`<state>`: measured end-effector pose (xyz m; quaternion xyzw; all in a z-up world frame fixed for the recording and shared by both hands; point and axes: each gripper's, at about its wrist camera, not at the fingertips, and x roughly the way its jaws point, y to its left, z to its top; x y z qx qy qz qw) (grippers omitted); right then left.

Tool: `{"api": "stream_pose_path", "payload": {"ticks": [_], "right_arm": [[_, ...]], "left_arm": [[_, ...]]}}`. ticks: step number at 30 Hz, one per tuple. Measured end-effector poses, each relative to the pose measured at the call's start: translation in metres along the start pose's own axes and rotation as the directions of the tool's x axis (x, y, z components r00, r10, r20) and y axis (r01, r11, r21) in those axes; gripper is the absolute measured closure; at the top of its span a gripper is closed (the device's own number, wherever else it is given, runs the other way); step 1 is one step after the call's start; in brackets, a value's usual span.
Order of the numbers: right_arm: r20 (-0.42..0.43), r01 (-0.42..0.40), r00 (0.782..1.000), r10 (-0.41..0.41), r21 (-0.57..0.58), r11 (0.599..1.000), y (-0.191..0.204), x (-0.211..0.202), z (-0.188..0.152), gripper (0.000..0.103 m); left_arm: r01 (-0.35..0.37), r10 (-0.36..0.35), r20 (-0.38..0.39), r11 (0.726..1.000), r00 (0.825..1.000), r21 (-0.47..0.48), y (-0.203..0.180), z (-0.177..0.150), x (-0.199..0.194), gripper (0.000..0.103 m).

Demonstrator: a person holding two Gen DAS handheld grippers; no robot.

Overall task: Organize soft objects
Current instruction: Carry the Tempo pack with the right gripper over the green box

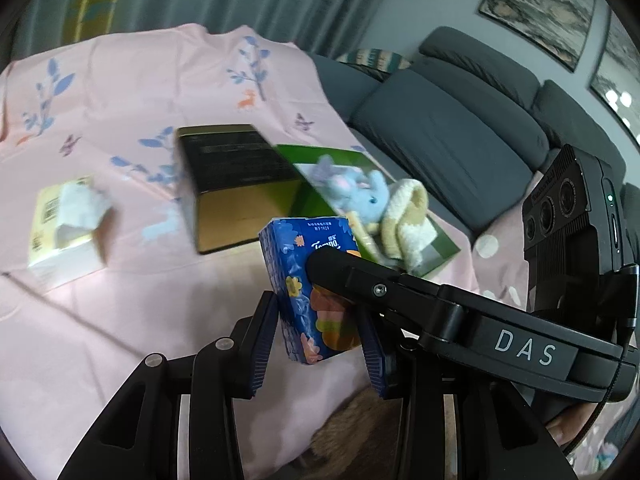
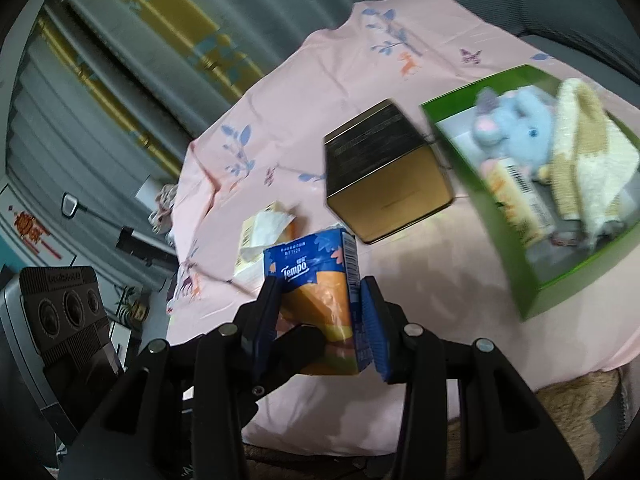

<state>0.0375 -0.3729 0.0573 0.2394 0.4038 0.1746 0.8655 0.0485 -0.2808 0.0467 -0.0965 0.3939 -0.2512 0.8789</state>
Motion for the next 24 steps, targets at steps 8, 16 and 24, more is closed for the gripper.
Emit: {"api": "stream_pose_path", "payload": {"ticks": [8,16,24], "right_arm": [[0.08,0.059,0.995,-0.064,0.058,0.997,-0.032,-0.031,0.009,0.061],[0.14,0.09,0.984,-0.107,0.122,0.988,-0.062,-0.058,0.016,0.061],[0.162,0.104,0.978,-0.132,0.174,0.979,-0.088,-0.07,0.025,0.061]], "left_arm": [[0.07,-0.068,-0.032,0.995,0.997,0.069,-0.035,0.013,0.028,0.063],[0.119,-0.113,-0.06,0.986,0.992,0.115,-0.065,0.022,0.053,0.063],[0.157,-0.147,-0.086,0.978,0.985,0.135,-0.082,0.034,0.077,0.063]]}}
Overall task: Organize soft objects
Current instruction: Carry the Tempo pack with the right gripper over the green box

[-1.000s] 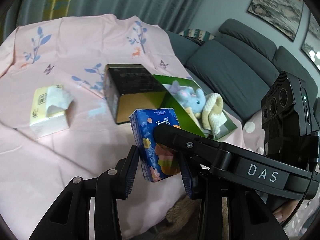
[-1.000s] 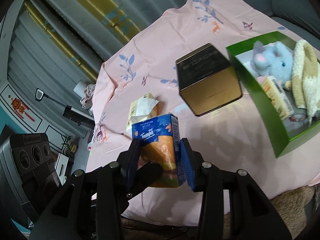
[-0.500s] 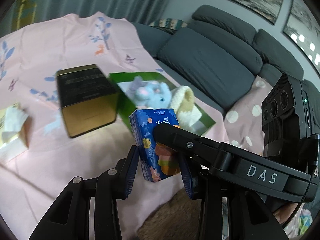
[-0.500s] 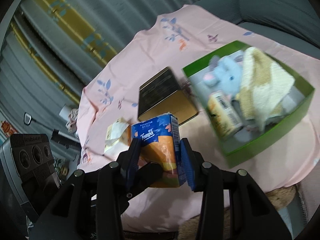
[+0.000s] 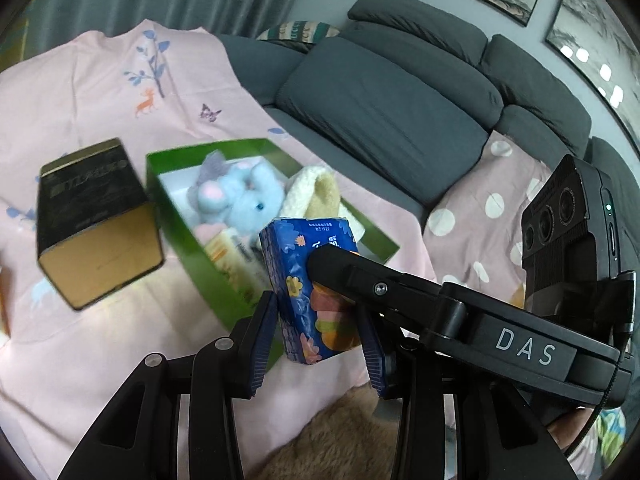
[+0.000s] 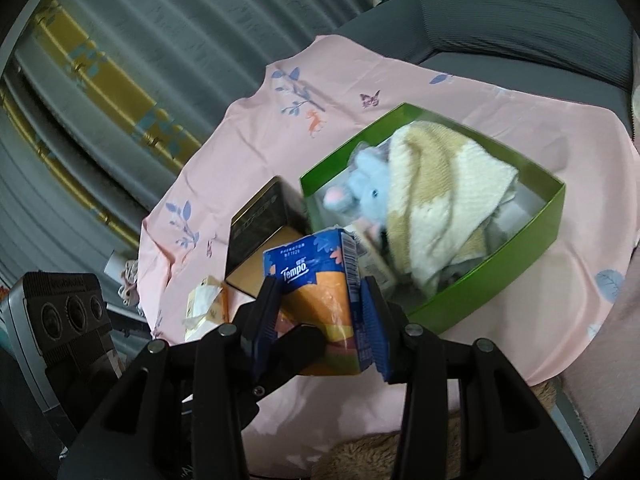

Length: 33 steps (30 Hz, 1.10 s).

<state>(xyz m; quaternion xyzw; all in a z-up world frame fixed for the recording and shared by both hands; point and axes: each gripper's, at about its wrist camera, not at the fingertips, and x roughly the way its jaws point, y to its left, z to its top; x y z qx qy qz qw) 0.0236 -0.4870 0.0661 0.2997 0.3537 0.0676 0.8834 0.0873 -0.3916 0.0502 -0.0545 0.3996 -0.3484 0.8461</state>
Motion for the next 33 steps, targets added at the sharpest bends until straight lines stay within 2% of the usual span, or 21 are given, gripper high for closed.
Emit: {"api": "stream_pose_path", "payload": {"ticks": [11,19,33], "right_arm": [[0.056,0.011,0.998,-0.011,-0.002,1.0,-0.008,-0.006,0.044,0.061],[0.083,0.012,0.997,-0.013,0.003,1.0,-0.012,0.005,0.085,0.061],[0.012,0.039,0.999,-0.039,0.037,0.999,-0.028,0.071,0.136,0.061]], "left_arm": [[0.039,-0.04,0.032,0.999,0.999,0.031,-0.012,0.043,0.019,0.063],[0.047,-0.048,0.054,0.999,0.997,0.026,-0.006,0.082,0.037,0.063],[0.007,-0.007,0.001,0.999,1.0,-0.046,0.032,0.122,0.092,0.063]]}}
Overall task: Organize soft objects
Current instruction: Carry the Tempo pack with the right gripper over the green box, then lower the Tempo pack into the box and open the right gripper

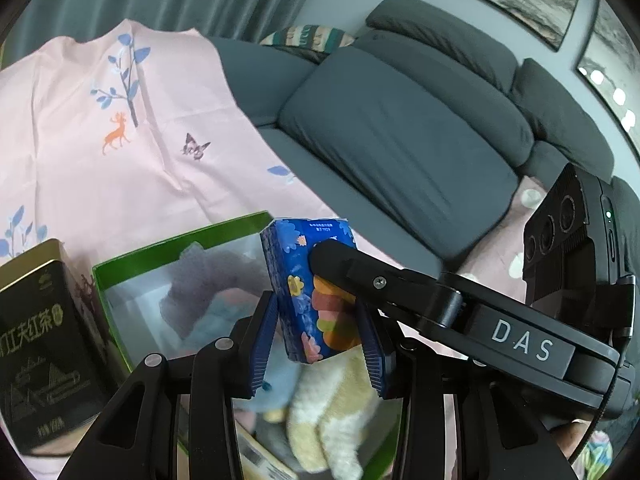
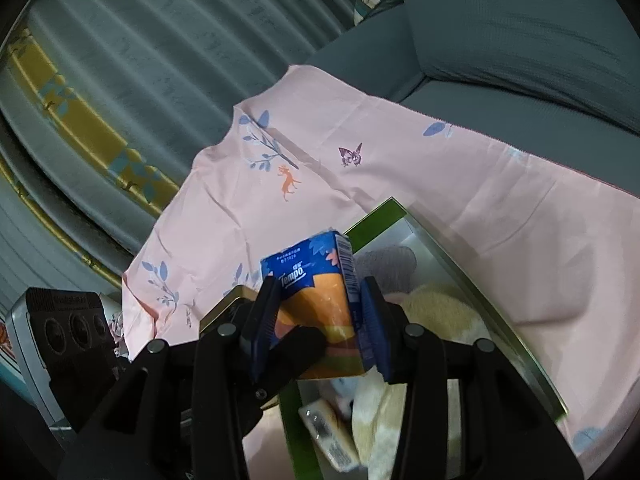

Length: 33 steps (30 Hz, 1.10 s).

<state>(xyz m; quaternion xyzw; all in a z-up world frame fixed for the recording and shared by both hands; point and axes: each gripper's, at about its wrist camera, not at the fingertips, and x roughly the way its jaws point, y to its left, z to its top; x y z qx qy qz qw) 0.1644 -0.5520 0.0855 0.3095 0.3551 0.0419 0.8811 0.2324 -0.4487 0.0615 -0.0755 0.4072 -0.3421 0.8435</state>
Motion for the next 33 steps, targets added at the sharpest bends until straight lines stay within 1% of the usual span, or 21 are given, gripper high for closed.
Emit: {"api": "stream_pose_path", "payload": {"ticks": [4,11,15,18,21,26,28,33], "right_arm": [[-0.04,0.003,0.999,-0.002,0.037,0.999,-0.012,0.022,0.003,0.061],[-0.074,0.056,0.996,-0.051,0.076,0.996,-0.029,0.039,0.004,0.061],[-0.105,0.096,0.991,-0.087,0.089,0.991,-0.037,0.047,0.003,0.063],[-0.119,0.122,0.987,-0.11,0.094,0.988,-0.042,0.052,0.001,0.063],[-0.124,0.129,0.985,-0.117,0.096,0.987,-0.045,0.052,0.0,0.063],[-0.151,0.149,0.98,-0.132,0.107,0.983,-0.052,0.057,-0.002,0.063],[-0.155,0.164,0.977,-0.147,0.104,0.981,-0.053,0.058,-0.003,0.066],[-0.153,0.169,0.977,-0.152,0.103,0.98,-0.054,0.056,-0.004,0.064]], "left_arm": [[-0.017,0.016,-0.035,1.0,0.999,-0.009,0.01,0.002,0.018,0.063],[-0.013,0.011,-0.087,1.0,0.996,-0.017,0.016,0.001,0.041,0.063],[-0.024,0.02,-0.136,0.999,0.99,-0.03,0.021,-0.002,0.054,0.063],[-0.028,0.023,-0.144,0.999,0.989,-0.038,0.021,-0.006,0.058,0.063],[-0.033,0.028,-0.154,0.999,0.988,-0.035,0.021,-0.006,0.06,0.063],[-0.068,0.061,-0.185,0.997,0.981,-0.03,0.019,-0.012,0.067,0.063],[-0.072,0.066,-0.186,0.997,0.98,-0.026,0.018,-0.014,0.068,0.063],[-0.081,0.077,-0.19,0.997,0.979,-0.014,0.015,-0.016,0.067,0.062]]}}
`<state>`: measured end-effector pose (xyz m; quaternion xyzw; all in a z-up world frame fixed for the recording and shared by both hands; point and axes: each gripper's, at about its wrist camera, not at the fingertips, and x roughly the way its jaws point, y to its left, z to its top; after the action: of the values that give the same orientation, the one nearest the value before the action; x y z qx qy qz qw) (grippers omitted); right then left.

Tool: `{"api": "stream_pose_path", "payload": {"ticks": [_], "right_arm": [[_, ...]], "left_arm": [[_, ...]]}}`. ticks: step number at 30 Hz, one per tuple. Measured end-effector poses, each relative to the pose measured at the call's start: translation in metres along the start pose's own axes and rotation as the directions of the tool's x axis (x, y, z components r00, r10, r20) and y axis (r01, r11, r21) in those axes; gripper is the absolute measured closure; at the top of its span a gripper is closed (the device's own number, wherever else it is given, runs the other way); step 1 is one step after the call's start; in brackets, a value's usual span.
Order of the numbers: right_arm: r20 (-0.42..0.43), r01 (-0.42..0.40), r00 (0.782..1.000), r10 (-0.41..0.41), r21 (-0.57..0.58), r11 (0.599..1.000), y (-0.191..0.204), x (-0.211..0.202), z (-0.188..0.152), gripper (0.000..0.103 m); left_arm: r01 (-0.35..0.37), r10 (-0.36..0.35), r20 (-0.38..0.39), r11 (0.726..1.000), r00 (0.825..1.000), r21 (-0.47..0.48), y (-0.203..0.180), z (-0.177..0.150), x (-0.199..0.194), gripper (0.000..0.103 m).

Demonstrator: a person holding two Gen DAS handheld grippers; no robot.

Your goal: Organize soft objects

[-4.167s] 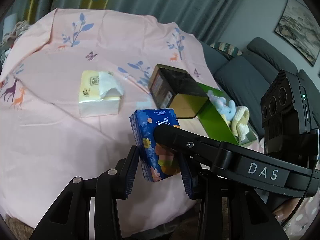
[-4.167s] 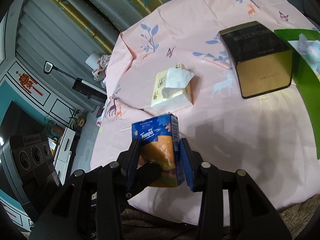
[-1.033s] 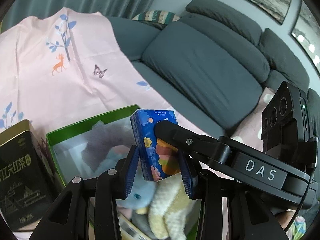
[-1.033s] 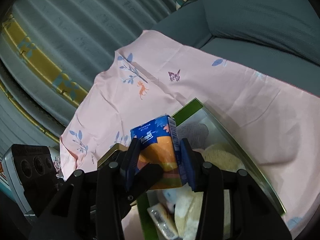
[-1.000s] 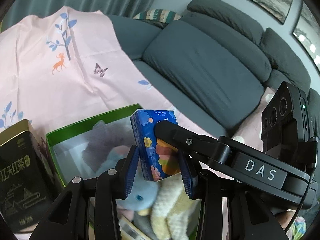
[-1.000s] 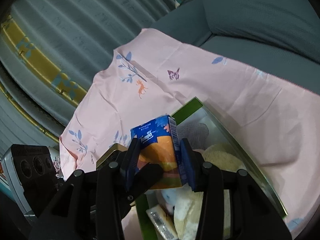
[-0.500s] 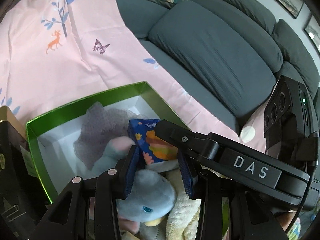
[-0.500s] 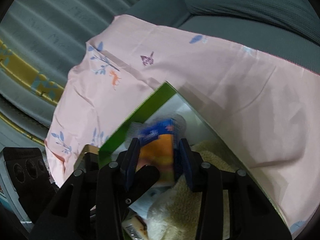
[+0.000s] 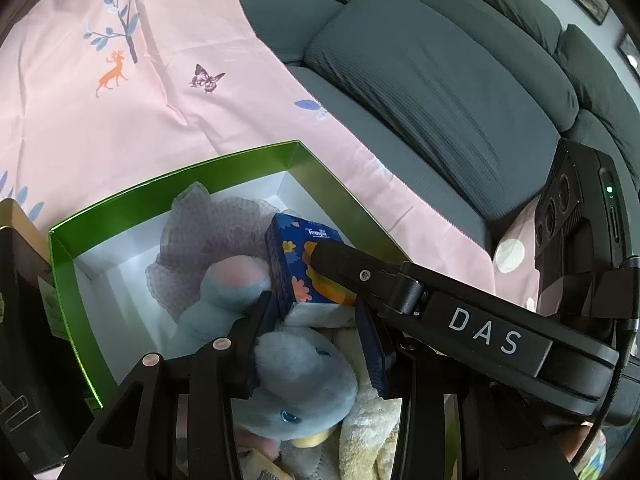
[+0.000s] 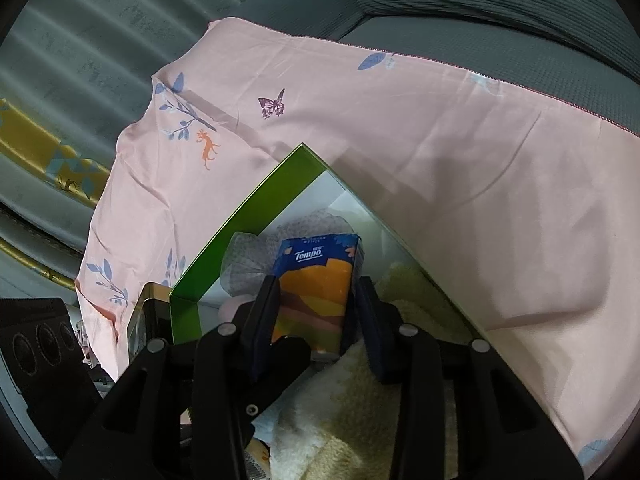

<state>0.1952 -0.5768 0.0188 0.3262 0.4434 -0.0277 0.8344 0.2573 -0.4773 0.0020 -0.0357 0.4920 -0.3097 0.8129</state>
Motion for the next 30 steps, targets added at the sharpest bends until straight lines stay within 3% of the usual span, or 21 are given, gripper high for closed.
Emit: {"api": "stream_pose_path", "payload": {"ticks": [5,11,13,15,18,21,26,30], "right_arm": [[0.019,0.013,1.0,-0.012,-0.024,1.0,0.004,-0.008,-0.005,0.061],[0.077,0.025,0.997,-0.019,-0.071,0.997,0.014,-0.029,-0.015,0.048],[0.115,0.038,0.993,-0.027,-0.094,0.995,0.019,-0.041,-0.022,0.034],[0.139,0.041,0.99,-0.026,-0.111,0.993,0.024,-0.05,-0.027,0.028],[0.16,0.06,0.986,-0.038,-0.14,0.988,0.031,-0.062,-0.037,0.027],[0.184,0.076,0.982,-0.046,-0.157,0.985,0.037,-0.072,-0.048,0.018],[0.206,0.086,0.977,-0.048,-0.179,0.98,0.046,-0.088,-0.068,0.018],[0.233,0.107,0.97,-0.064,-0.177,0.978,0.051,-0.104,-0.084,0.016]], "left_arm": [[-0.016,0.016,0.004,1.0,1.0,0.009,-0.005,-0.004,-0.008,0.061],[-0.053,0.051,0.038,0.997,0.998,0.055,-0.013,-0.016,-0.031,0.036],[-0.062,0.059,0.056,0.996,0.997,0.061,-0.014,-0.021,-0.043,0.028],[-0.087,0.082,0.076,0.994,0.994,0.064,-0.015,-0.028,-0.056,0.018],[-0.097,0.089,0.108,0.993,0.99,0.072,-0.015,-0.039,-0.078,0.016],[-0.126,0.116,0.137,0.99,0.984,0.068,-0.015,-0.05,-0.096,0.016],[-0.14,0.129,0.17,0.989,0.977,0.054,-0.013,-0.067,-0.121,0.016],[-0.193,0.179,0.214,0.98,0.96,0.049,-0.016,-0.082,-0.142,0.016]]}}
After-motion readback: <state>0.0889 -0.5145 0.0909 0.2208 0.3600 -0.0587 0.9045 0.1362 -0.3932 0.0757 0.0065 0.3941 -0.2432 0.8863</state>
